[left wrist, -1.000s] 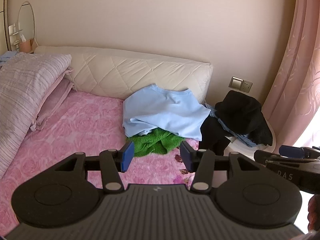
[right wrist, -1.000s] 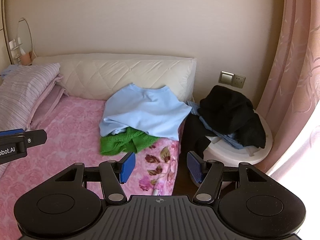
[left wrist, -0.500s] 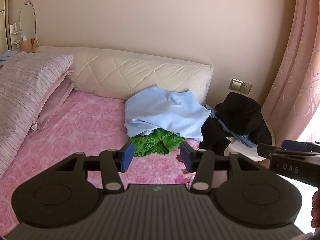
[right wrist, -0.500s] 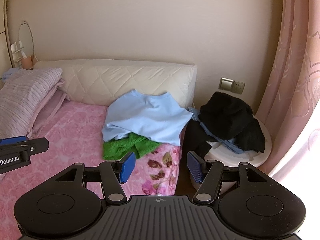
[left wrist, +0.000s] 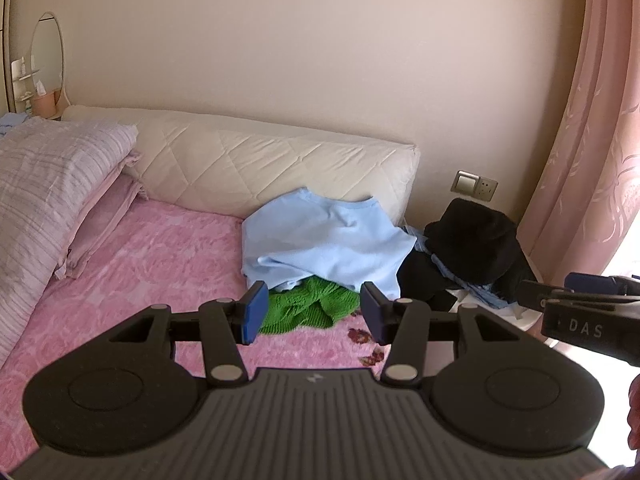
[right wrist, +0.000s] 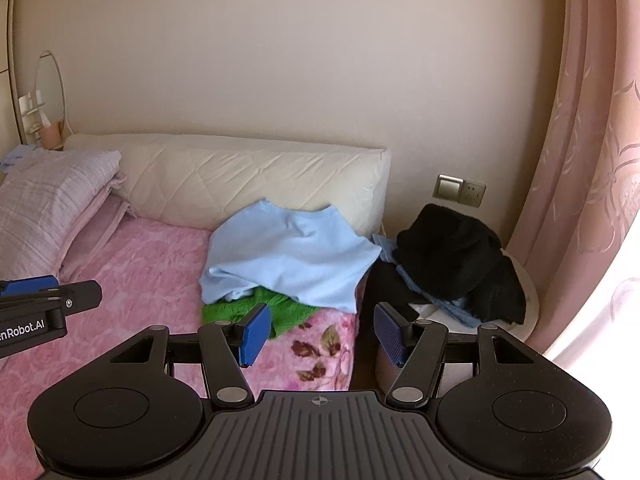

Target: Fold clothes

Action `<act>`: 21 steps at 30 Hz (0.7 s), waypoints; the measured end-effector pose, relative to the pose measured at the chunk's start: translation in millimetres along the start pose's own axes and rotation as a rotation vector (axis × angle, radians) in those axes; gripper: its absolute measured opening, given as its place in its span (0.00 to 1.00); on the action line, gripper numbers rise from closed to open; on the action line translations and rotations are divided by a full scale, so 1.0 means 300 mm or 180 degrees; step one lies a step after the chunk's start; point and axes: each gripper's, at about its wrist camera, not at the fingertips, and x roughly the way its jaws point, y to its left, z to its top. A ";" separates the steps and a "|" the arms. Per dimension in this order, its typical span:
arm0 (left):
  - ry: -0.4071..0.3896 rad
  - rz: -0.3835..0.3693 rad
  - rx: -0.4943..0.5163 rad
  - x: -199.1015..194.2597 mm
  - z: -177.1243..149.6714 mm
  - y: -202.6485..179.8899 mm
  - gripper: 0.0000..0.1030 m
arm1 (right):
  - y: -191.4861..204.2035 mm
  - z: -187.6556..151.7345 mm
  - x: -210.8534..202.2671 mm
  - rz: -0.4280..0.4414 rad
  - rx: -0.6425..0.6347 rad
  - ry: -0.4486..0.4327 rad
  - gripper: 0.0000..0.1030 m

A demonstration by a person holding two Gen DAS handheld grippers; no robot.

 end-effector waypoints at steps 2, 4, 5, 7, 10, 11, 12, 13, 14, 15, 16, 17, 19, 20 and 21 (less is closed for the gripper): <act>-0.0026 -0.0011 -0.0002 0.012 0.013 -0.004 0.45 | -0.003 0.013 0.008 0.0003 -0.0013 -0.0033 0.59; -0.0066 -0.0017 -0.0011 0.026 0.028 -0.008 0.45 | -0.009 0.027 0.017 0.0022 -0.0021 -0.0083 0.59; -0.0098 -0.0015 -0.0016 0.030 0.034 -0.010 0.45 | -0.016 0.035 0.021 0.0049 -0.0016 -0.0132 0.59; -0.0180 -0.0005 -0.0020 0.042 0.051 -0.013 0.45 | -0.033 0.053 0.033 0.0126 0.0017 -0.0245 0.59; -0.0265 0.0022 -0.0018 0.074 0.080 -0.026 0.45 | -0.058 0.078 0.061 0.0232 0.0058 -0.0371 0.59; -0.0275 0.0037 -0.0016 0.089 0.092 -0.032 0.46 | -0.064 0.088 0.078 0.0249 0.0052 -0.0377 0.59; -0.0286 0.0052 -0.0014 0.105 0.103 -0.039 0.46 | -0.071 0.096 0.098 0.0261 0.0040 -0.0366 0.59; -0.0290 0.0067 -0.0013 0.121 0.113 -0.047 0.46 | -0.079 0.104 0.119 0.0273 0.0029 -0.0353 0.59; -0.0282 0.0085 -0.0013 0.143 0.123 -0.058 0.46 | -0.087 0.112 0.144 0.0288 0.0025 -0.0338 0.59; -0.0264 0.0101 -0.0011 0.170 0.133 -0.069 0.46 | -0.096 0.121 0.170 0.0306 0.0028 -0.0320 0.59; -0.0239 0.0119 -0.0008 0.200 0.143 -0.080 0.46 | -0.106 0.130 0.198 0.0326 0.0037 -0.0300 0.59; -0.0214 0.0138 -0.0005 0.229 0.152 -0.091 0.45 | -0.118 0.141 0.229 0.0343 0.0041 -0.0281 0.59; -0.0165 0.0164 0.0001 0.290 0.172 -0.114 0.46 | -0.145 0.164 0.293 0.0372 0.0048 -0.0246 0.59; -0.0143 0.0156 0.0005 0.321 0.181 -0.125 0.45 | -0.161 0.176 0.324 0.0384 0.0056 -0.0231 0.59; -0.0121 0.0147 0.0008 0.353 0.191 -0.135 0.45 | -0.176 0.188 0.354 0.0396 0.0064 -0.0216 0.59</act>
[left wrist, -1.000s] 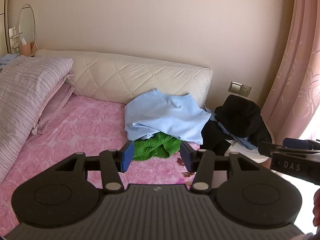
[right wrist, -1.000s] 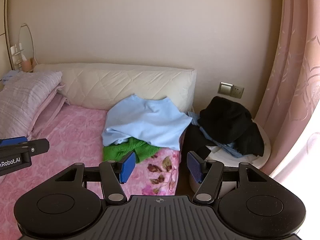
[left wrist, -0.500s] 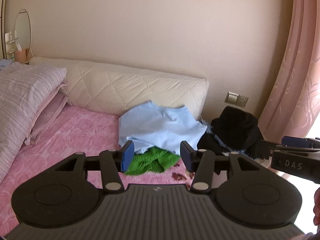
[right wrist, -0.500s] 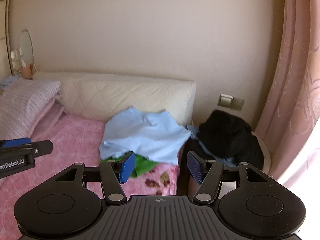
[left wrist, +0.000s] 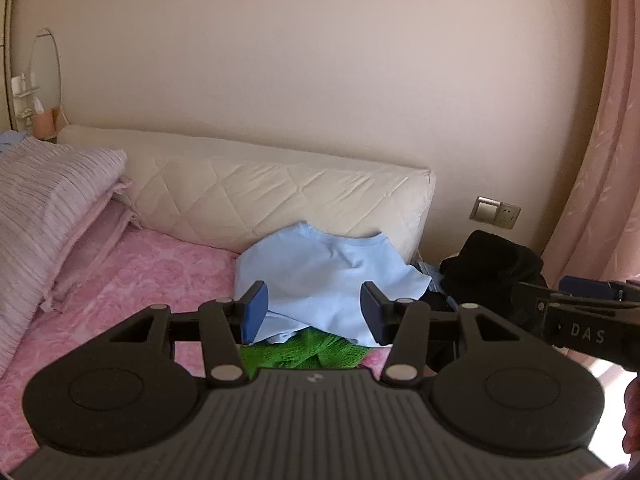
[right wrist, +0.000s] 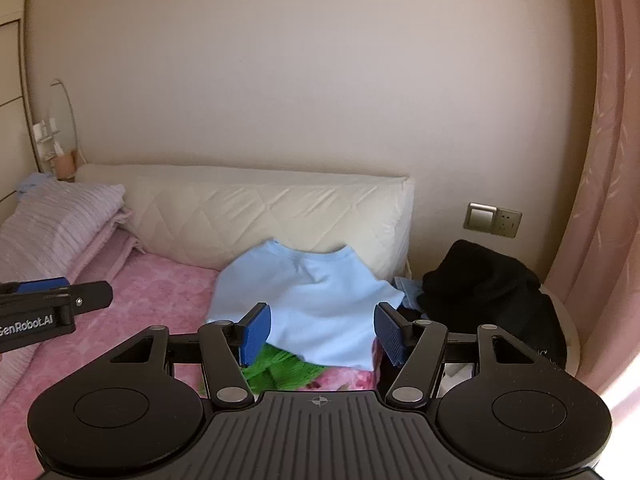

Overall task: Fold clothes
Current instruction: 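Move both grippers toward the light blue sweatshirt's collar edge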

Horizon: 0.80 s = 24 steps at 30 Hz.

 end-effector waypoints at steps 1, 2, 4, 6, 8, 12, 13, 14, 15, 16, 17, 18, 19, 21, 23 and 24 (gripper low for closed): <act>0.0017 -0.0002 0.0010 0.032 0.009 -0.014 0.46 | -0.019 0.010 0.029 0.0011 0.0009 0.0015 0.59; 0.0026 0.0009 0.0033 0.063 0.020 -0.031 0.45 | -0.038 0.020 0.058 0.0023 0.0018 0.0029 0.59; 0.0056 0.0024 0.0052 0.123 0.041 -0.060 0.45 | -0.069 0.038 0.112 0.0038 0.0034 0.0061 0.59; 0.0092 0.0035 0.0058 0.182 0.062 -0.087 0.45 | -0.097 0.057 0.165 0.0051 0.0048 0.0101 0.59; 0.0132 0.0046 0.0069 0.244 0.086 -0.112 0.45 | -0.129 0.078 0.218 0.0051 0.0066 0.0143 0.59; 0.0203 0.0064 0.0087 0.354 0.127 -0.145 0.45 | -0.190 0.122 0.313 0.0039 0.0115 0.0206 0.59; 0.0223 0.0068 0.0094 0.381 0.136 -0.152 0.45 | -0.201 0.132 0.336 0.0033 0.0127 0.0220 0.59; 0.0241 0.0069 0.0104 0.406 0.143 -0.157 0.45 | -0.214 0.141 0.360 0.0028 0.0140 0.0235 0.59; 0.0259 0.0071 0.0114 0.432 0.151 -0.163 0.45 | -0.227 0.150 0.383 0.0023 0.0153 0.0249 0.59; 0.0280 0.0073 0.0123 0.458 0.158 -0.169 0.45 | -0.238 0.159 0.406 0.0021 0.0163 0.0264 0.59; 0.0309 0.0076 0.0130 0.486 0.164 -0.172 0.45 | -0.247 0.166 0.428 0.0023 0.0167 0.0273 0.59; 0.0340 0.0071 0.0135 0.513 0.168 -0.174 0.45 | -0.256 0.174 0.451 0.0027 0.0168 0.0278 0.59; 0.0370 0.0062 0.0134 0.540 0.172 -0.176 0.45 | -0.264 0.180 0.473 0.0028 0.0170 0.0290 0.59; 0.0422 0.0041 0.0124 0.591 0.179 -0.179 0.45 | -0.280 0.191 0.524 0.0040 0.0185 0.0328 0.59; 0.0462 0.0038 0.0131 0.640 0.186 -0.180 0.45 | -0.298 0.198 0.571 0.0062 0.0202 0.0362 0.59; 0.0492 0.0041 0.0138 0.667 0.190 -0.180 0.45 | -0.305 0.201 0.595 0.0069 0.0209 0.0383 0.59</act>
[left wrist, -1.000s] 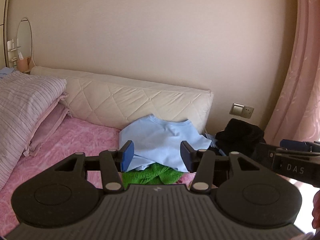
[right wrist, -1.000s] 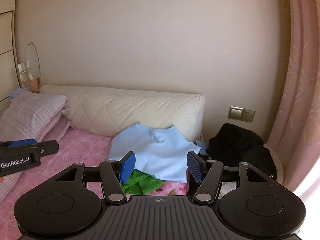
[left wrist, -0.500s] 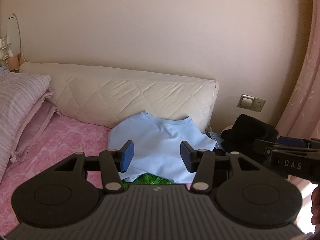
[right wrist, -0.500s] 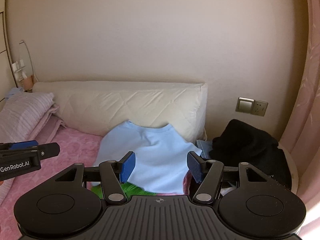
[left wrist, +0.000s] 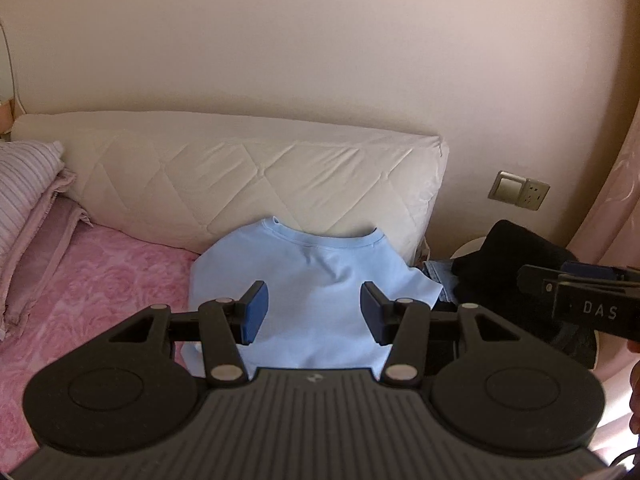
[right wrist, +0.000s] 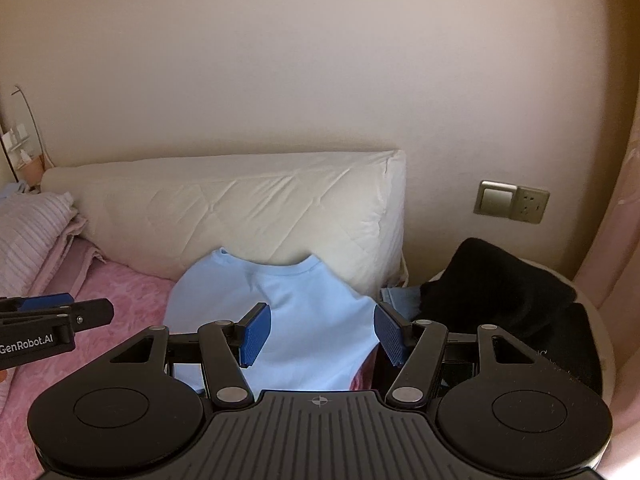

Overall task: Fold clothes
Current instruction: 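Move both grippers toward the light blue sweatshirt's collar edge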

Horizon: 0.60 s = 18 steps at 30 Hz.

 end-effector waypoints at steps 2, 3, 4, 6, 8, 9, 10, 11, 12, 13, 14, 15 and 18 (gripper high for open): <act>0.0076 -0.0005 0.0008 0.056 0.012 0.001 0.45 | -0.016 0.011 0.046 0.0019 0.0014 0.0014 0.59; 0.0122 -0.0009 0.0004 0.085 0.015 0.005 0.45 | -0.024 0.015 0.069 0.0033 0.0020 0.0021 0.59; 0.0167 -0.0003 -0.0004 0.114 0.017 0.011 0.45 | -0.031 0.017 0.092 0.0061 0.0025 0.0034 0.59; 0.0247 0.0024 -0.0017 0.175 0.016 0.025 0.45 | -0.047 0.020 0.146 0.0106 0.0037 0.0075 0.59; 0.0303 0.0064 -0.0024 0.235 0.007 0.042 0.45 | -0.059 0.015 0.206 0.0110 0.0011 0.0170 0.59; 0.0335 0.0093 -0.0036 0.266 -0.001 0.054 0.45 | -0.066 0.010 0.242 0.0114 -0.0019 0.0251 0.59; 0.0374 0.0119 -0.0059 0.297 -0.011 0.067 0.45 | -0.073 0.005 0.278 0.0119 -0.0049 0.0333 0.59; 0.0417 0.0139 -0.0079 0.327 -0.020 0.080 0.44 | -0.083 -0.004 0.312 0.0129 -0.0046 0.0420 0.59; 0.0469 0.0147 -0.0093 0.356 -0.030 0.093 0.43 | -0.093 -0.014 0.345 0.0143 -0.0024 0.0511 0.59; 0.0523 0.0160 -0.0101 0.385 -0.039 0.105 0.42 | -0.104 -0.025 0.379 0.0158 -0.0001 0.0602 0.59; 0.0576 0.0177 -0.0107 0.415 -0.048 0.117 0.42 | -0.114 -0.036 0.412 0.0172 0.0022 0.0693 0.59; 0.0630 0.0198 -0.0110 0.444 -0.058 0.130 0.42 | -0.124 -0.048 0.444 0.0196 0.0040 0.0779 0.59; 0.0721 0.0228 -0.0093 0.525 -0.082 0.165 0.41 | -0.153 -0.086 0.536 0.0285 0.0083 0.1025 0.59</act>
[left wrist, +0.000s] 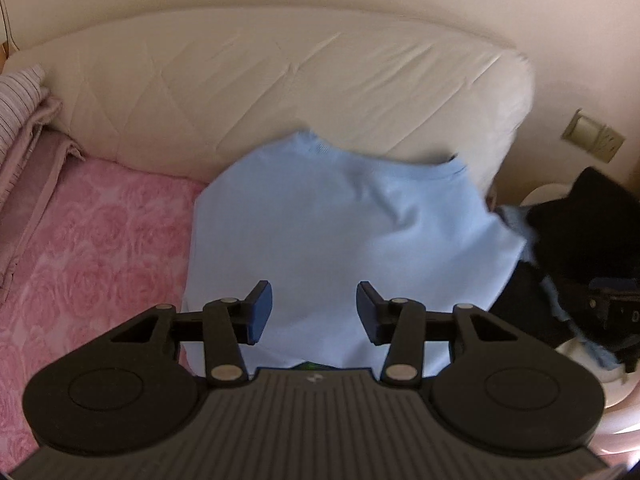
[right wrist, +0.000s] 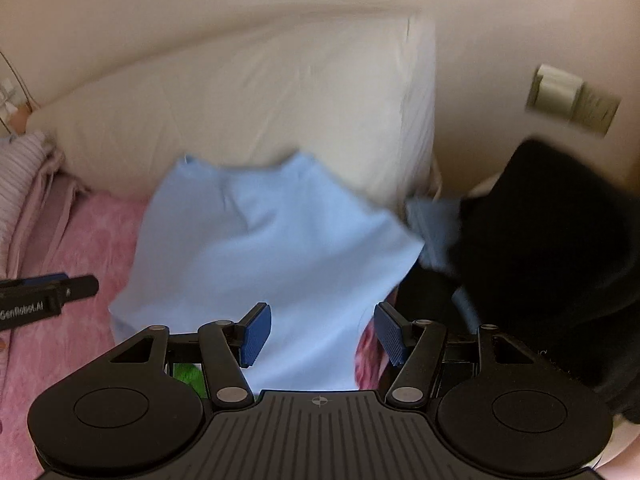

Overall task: Fold clothes
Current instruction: 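Move both grippers toward the light blue sweatshirt's collar edge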

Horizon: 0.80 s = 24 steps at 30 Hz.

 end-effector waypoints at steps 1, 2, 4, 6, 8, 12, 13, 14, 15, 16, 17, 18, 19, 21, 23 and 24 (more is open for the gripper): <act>0.0023 0.0006 0.0012 0.027 0.000 0.009 0.41 | -0.010 0.000 0.030 0.0022 0.0005 0.0054 0.59; 0.0041 0.0008 0.0033 0.054 0.004 0.018 0.41 | -0.009 -0.004 0.052 0.0037 -0.0001 0.0083 0.59; 0.0062 -0.0004 0.0088 0.105 0.017 0.030 0.41 | -0.002 -0.003 0.098 0.0014 -0.0039 0.0136 0.59; 0.0073 -0.0023 0.0141 0.153 0.031 0.042 0.41 | 0.002 0.012 0.152 -0.0048 -0.0085 0.0168 0.59; 0.0055 -0.0045 0.0202 0.200 0.051 0.057 0.41 | 0.010 0.038 0.201 -0.0069 -0.0152 0.0144 0.59; -0.0007 -0.0109 0.0336 0.302 0.117 0.086 0.41 | 0.028 0.104 0.293 -0.0121 -0.0313 0.0027 0.59; -0.0036 -0.0120 0.0375 0.325 0.136 0.091 0.41 | 0.034 0.124 0.316 -0.0143 -0.0356 -0.0015 0.59; -0.0073 -0.0126 0.0421 0.348 0.154 0.097 0.41 | 0.040 0.145 0.339 -0.0164 -0.0395 -0.0057 0.59; -0.0118 -0.0130 0.0472 0.373 0.173 0.102 0.42 | 0.045 0.165 0.360 -0.0193 -0.0429 -0.0096 0.59; -0.0159 -0.0132 0.0526 0.399 0.192 0.108 0.42 | 0.050 0.184 0.382 -0.0226 -0.0460 -0.0133 0.59; -0.0192 -0.0128 0.0582 0.425 0.210 0.114 0.42 | 0.055 0.205 0.404 -0.0257 -0.0498 -0.0175 0.59; -0.0219 -0.0122 0.0632 0.449 0.226 0.121 0.42 | 0.061 0.225 0.427 -0.0286 -0.0541 -0.0220 0.59; -0.0246 -0.0112 0.0678 0.472 0.241 0.128 0.42 | 0.066 0.241 0.444 -0.0318 -0.0577 -0.0249 0.59; -0.0300 -0.0081 0.0756 0.516 0.269 0.141 0.42 | 0.078 0.267 0.480 -0.0377 -0.0701 -0.0300 0.59; -0.0356 -0.0080 0.0831 0.552 0.290 0.155 0.42 | 0.090 0.279 0.510 -0.0439 -0.0862 -0.0314 0.59; -0.0375 -0.0098 0.0878 0.567 0.295 0.161 0.42 | 0.094 0.280 0.521 -0.0470 -0.0936 -0.0316 0.59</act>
